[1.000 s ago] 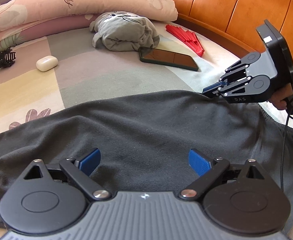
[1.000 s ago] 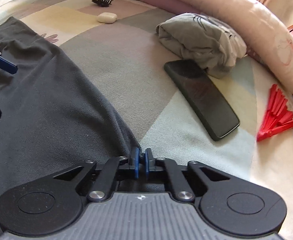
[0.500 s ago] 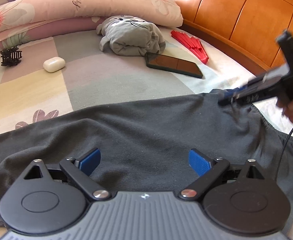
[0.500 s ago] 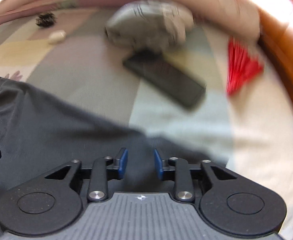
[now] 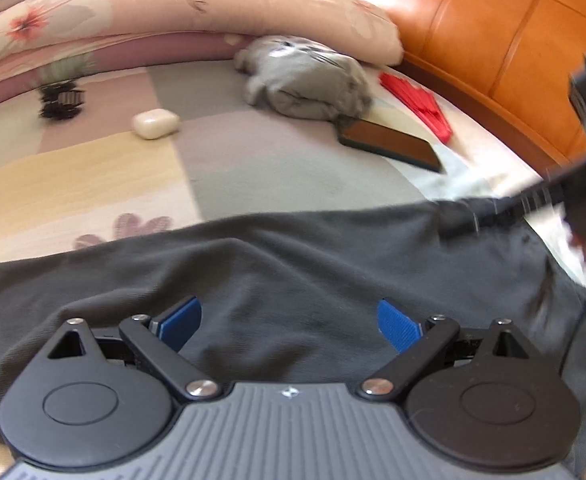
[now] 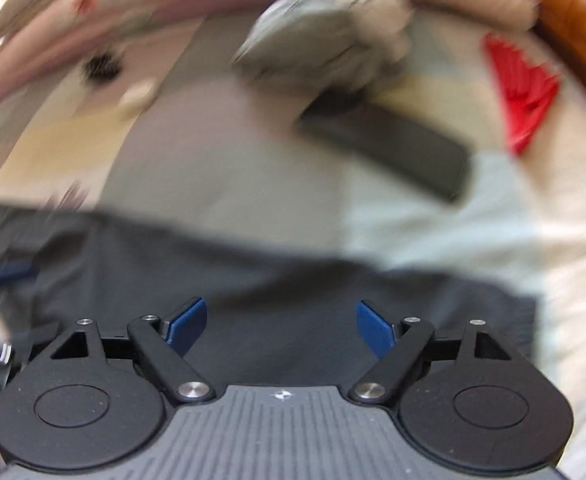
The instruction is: Fold clothes
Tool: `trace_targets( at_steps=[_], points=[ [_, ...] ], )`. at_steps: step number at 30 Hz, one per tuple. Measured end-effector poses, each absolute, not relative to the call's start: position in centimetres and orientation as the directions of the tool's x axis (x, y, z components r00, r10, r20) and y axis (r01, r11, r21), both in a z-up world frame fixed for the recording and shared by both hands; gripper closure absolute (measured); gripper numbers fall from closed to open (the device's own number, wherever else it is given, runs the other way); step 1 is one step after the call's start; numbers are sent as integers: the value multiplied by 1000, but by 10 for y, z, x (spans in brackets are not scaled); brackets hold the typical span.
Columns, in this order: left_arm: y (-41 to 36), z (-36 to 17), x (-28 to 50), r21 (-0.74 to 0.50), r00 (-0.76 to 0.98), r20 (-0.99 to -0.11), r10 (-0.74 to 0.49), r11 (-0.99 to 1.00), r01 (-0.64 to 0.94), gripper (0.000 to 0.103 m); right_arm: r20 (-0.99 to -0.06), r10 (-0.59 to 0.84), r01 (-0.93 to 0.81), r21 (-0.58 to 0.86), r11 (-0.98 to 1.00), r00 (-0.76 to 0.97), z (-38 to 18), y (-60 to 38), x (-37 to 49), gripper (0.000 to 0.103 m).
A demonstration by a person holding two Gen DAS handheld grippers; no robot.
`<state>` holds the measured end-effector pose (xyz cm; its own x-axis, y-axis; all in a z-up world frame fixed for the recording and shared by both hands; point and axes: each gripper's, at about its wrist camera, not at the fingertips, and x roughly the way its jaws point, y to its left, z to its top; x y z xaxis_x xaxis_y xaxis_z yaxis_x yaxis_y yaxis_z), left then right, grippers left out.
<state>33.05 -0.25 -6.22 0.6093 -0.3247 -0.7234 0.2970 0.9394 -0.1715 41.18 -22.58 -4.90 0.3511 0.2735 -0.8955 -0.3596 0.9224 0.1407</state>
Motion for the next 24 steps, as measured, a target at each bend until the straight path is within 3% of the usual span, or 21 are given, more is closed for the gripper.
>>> trace_targets(
  at_steps=[2,5,7,10,17,20,24],
  points=[
    [5,-63,333,-174,614,-727,-307,948,267,8,-912,250,-374,118,920,326,-63,-208,412,18],
    [10,-65,337,-172,614,-733,-292,953,249,8,-895,181,-373,17,927,408,-80,-189,425,3],
    [10,-67,339,-171,609,-738,-292,953,250,8,-874,151,-342,-19,939,462,-82,-189,436,0],
    [6,-68,339,-161,606,-740,-291,952,261,8,-872,184,-226,87,970,454,-69,-214,433,3],
    [5,-63,340,-213,601,-724,-339,938,272,8,-839,318,-174,267,948,441,-66,-258,347,0],
    [32,-42,334,-265,659,-664,-353,935,234,8,-818,373,-151,342,928,438,-65,-276,310,0],
    [89,-20,343,-210,712,-675,-194,975,67,8,-783,442,-118,437,892,437,-65,-300,262,0]
  ],
)
